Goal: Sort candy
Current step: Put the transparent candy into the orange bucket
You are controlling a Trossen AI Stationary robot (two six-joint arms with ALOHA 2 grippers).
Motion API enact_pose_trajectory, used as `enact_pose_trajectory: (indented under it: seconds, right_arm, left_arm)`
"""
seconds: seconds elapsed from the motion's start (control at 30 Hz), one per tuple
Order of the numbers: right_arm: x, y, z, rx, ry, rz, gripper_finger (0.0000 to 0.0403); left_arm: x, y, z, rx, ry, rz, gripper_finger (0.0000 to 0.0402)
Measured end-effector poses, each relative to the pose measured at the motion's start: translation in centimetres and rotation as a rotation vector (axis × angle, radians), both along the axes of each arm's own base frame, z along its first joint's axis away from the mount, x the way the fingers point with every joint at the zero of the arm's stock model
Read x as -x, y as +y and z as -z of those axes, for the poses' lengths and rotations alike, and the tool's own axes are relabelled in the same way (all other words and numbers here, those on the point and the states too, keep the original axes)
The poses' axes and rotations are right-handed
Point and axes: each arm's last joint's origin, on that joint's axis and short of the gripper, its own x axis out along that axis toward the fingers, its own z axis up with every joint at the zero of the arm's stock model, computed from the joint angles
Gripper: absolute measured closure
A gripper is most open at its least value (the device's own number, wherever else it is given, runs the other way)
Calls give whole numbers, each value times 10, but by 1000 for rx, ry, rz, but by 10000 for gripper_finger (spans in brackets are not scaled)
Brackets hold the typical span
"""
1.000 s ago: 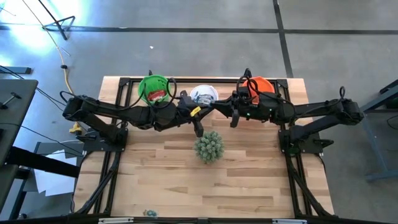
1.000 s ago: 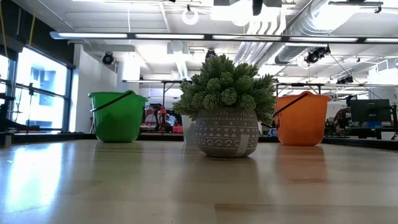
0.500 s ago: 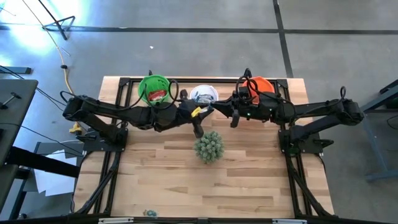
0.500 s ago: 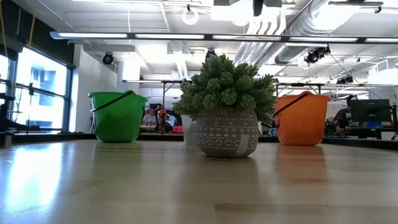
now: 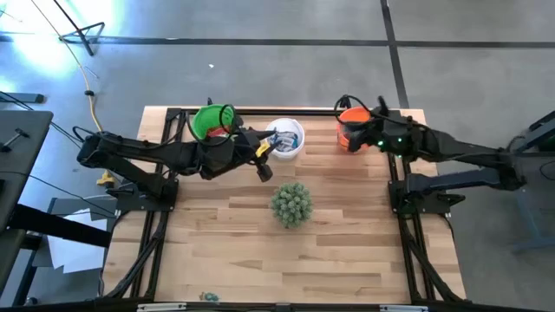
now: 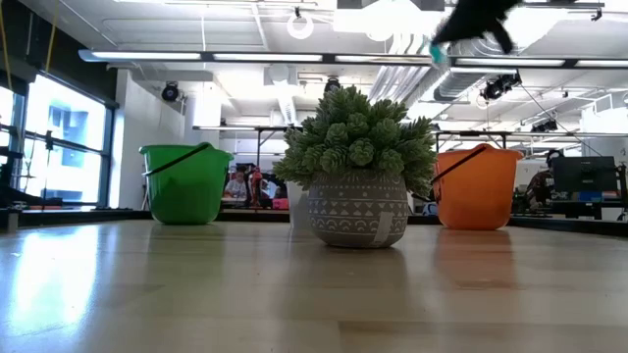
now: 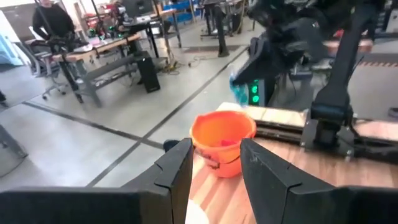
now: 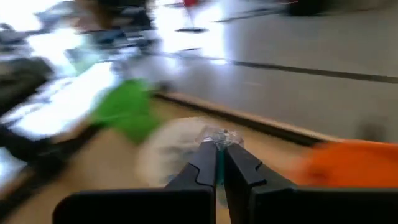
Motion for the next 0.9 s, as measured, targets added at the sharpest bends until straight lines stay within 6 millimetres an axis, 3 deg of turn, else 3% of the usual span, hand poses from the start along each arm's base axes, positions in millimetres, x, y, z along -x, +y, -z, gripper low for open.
enact_pose_trajectory:
  seconds: [0.2,0.4,0.67,0.9]
  right_arm:
    - [34,-28,14,0,208,341,403]
    - [37,-57,24,-150,244,310,392]
    - [33,-88,42,-204,375,347,297]
    - [31,-92,46,-295,323,271,225]
  left_arm:
    - [9,1,-3,-49,60,-1,280]
    - [11,4,-5,-83,76,-13,280]
    - [12,8,0,-85,127,-38,280]
    - [14,8,4,-82,172,-38,280]
